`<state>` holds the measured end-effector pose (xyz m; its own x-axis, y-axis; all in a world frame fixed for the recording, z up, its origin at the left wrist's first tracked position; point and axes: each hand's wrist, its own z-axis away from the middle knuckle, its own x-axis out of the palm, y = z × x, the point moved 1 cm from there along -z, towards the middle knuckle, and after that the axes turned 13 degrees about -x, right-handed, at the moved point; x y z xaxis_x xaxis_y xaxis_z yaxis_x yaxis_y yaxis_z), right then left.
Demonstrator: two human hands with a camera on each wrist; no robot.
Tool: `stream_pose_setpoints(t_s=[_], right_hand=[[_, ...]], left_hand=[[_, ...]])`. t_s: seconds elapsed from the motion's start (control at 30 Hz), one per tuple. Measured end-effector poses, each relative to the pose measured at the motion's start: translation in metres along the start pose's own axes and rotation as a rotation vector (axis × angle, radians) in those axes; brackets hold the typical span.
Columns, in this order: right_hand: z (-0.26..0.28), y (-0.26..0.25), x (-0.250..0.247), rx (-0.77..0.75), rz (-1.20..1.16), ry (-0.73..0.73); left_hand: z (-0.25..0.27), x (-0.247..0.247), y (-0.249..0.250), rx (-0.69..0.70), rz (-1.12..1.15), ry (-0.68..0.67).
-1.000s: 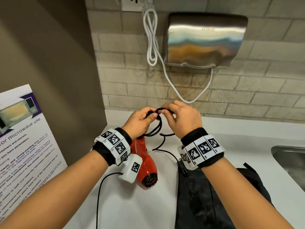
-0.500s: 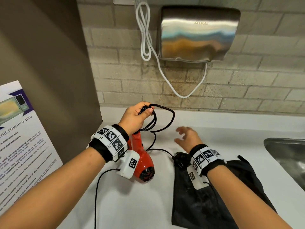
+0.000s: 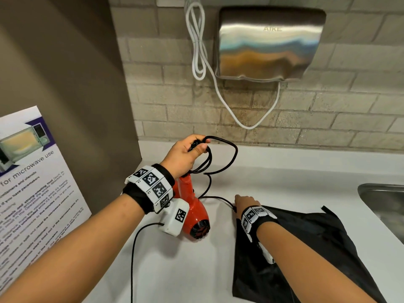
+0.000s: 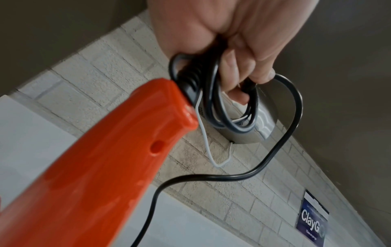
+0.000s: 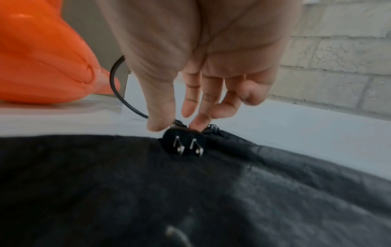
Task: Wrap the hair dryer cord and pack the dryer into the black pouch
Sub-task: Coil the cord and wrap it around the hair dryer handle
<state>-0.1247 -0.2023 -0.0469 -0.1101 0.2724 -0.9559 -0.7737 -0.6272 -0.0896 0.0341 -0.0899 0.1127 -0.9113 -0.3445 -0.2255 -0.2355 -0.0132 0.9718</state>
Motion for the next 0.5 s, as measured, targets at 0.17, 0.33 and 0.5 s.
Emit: stream_pose_setpoints(t_s=[0.17,0.33,0.5], right_hand=[[-0.008,0.003,0.005,-0.018,-0.04,-0.135],[0.003,0.011,-0.001,0.013,-0.145,0.002],[0.007,0.016,-0.029,-0.054,-0.464,0.504]], left_hand=[[0.002,0.003,0.004,0.007,0.036,-0.003],[-0.003,-0.001,-0.003,-0.025,0.03,0.005],[-0.005,-0.004,-0.003,-0.038,0.057,-0.013]])
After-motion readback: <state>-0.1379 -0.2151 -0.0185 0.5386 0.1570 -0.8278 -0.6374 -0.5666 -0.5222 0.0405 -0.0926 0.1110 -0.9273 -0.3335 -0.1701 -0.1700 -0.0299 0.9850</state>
